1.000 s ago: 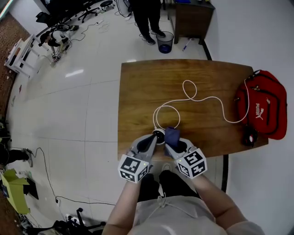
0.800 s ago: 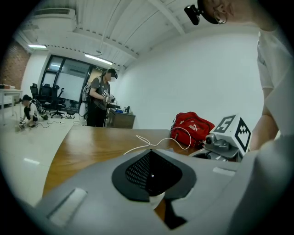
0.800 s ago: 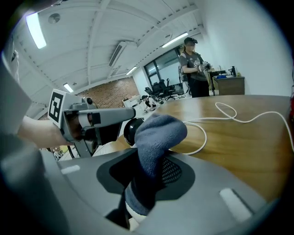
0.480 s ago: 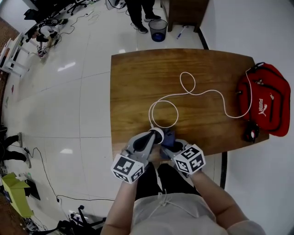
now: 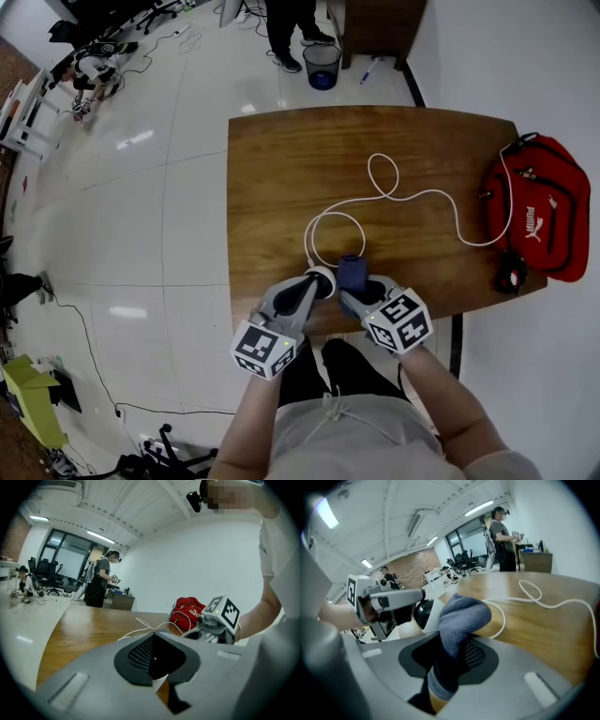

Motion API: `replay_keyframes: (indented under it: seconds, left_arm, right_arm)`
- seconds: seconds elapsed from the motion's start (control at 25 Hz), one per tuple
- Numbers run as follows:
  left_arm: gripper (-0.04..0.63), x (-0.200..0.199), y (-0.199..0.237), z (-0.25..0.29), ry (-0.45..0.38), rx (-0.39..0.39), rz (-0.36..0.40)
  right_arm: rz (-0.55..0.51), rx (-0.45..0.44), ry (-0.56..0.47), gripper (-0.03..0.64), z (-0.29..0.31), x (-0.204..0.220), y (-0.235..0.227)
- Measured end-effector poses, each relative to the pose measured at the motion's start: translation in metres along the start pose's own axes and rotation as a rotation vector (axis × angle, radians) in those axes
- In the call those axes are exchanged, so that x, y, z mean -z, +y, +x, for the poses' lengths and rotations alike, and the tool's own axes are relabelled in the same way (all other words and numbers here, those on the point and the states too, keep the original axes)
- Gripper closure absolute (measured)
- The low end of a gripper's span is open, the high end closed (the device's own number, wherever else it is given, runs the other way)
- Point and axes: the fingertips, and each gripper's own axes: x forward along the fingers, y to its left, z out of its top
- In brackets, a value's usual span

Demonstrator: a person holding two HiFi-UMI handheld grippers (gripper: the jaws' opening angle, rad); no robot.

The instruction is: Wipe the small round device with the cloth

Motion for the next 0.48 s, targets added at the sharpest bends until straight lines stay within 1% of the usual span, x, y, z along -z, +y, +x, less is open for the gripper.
replay_keyframes:
  seconds: [0.12,0.24,0.36,0.48]
  left_arm:
    - [0.589,0.001,0.0,0.0,0.001,-0.006,-0.008]
    - [0.589,0.001,-0.001,0.002,0.001,0.004,-0.014]
    - [0.589,0.0,-0.001,0.002,0.002,0.019,-0.019]
    - [0.589,0.0,-0.001,0.001,0.011,0.036,-0.029]
  right_arm:
    - [-0.09,-0.03,-0.071,0.505,-0.009,-0.042,0.003]
    - [-0.155,-0.064,-0.099,0.505,-0.007,-0.067,0.003]
    - [-0.175,-0.102,-0.09,0.505,0.004,-0.077,0.002]
    - [-0.15,-0.135,-0.059,0.506,0.019,-0.076,-0.003]
